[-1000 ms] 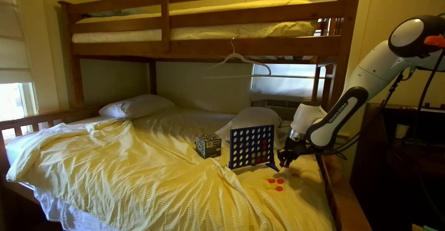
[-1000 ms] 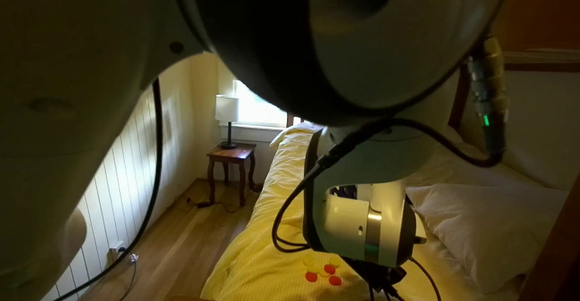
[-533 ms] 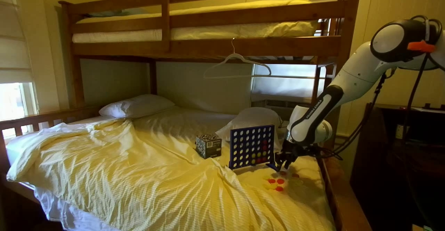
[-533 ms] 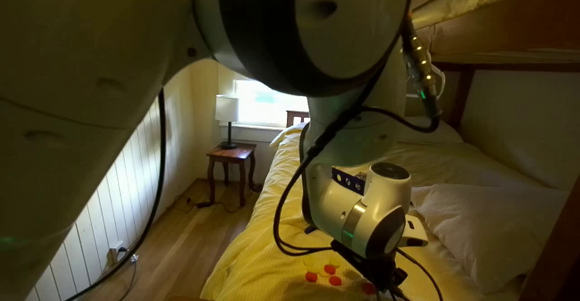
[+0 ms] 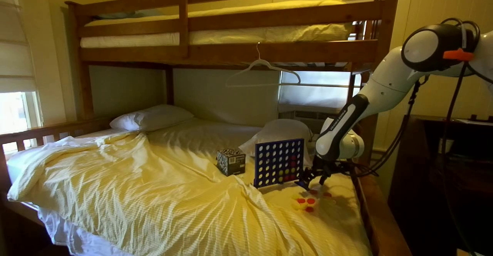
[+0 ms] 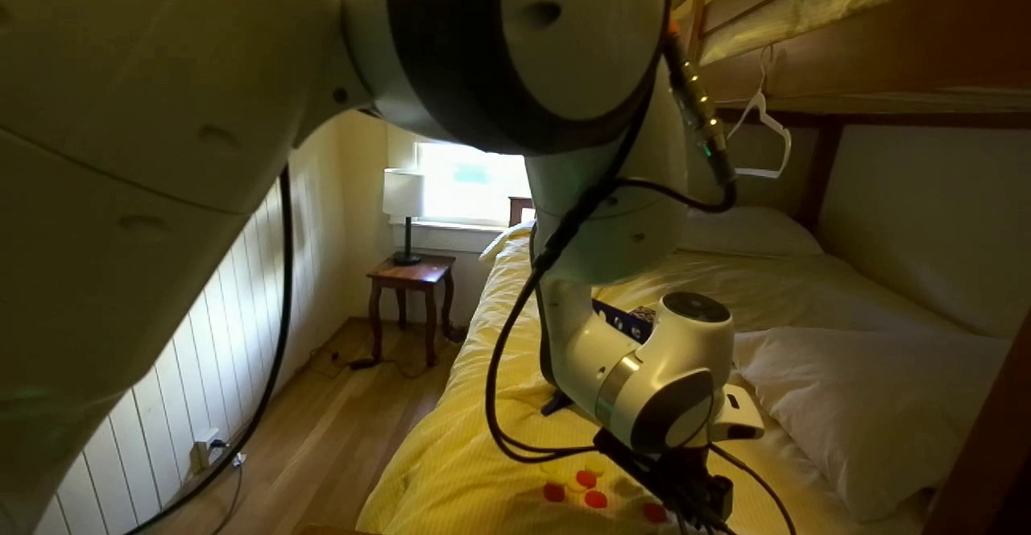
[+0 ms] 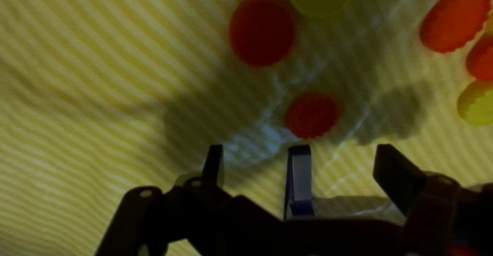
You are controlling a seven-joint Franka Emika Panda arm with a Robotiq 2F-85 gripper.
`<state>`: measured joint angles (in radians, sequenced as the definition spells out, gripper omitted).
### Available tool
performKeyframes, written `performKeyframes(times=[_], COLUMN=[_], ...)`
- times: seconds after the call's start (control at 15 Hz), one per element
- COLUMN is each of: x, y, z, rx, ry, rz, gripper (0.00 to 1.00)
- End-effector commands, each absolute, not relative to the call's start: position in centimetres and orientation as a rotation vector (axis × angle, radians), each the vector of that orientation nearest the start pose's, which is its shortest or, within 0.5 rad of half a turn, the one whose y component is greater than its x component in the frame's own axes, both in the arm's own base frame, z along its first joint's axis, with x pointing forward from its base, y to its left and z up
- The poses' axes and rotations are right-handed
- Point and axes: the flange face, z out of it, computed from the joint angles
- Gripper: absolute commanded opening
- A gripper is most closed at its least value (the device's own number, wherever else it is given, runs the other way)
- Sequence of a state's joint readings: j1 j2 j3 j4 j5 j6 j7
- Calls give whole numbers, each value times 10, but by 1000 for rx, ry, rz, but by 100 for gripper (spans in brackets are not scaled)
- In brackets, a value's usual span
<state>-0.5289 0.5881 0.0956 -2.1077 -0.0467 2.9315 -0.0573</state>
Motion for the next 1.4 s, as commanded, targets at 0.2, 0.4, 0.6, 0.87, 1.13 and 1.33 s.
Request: performKeyframes(times=[0.2, 0.4, 0.6, 0.87, 1.13, 1.33], x=[548, 552, 554, 554, 556, 557], y=[-245, -241, -237, -238, -240, -240], z=[152, 152, 151, 149, 148, 145], rx=[-3111, -3115, -3118, -3111, -3117, -3122], ry=[505, 493, 482, 472, 464, 455], rz=[-355, -354, -352, -321, -297, -285], gripper=[68, 45, 38, 63, 53, 25])
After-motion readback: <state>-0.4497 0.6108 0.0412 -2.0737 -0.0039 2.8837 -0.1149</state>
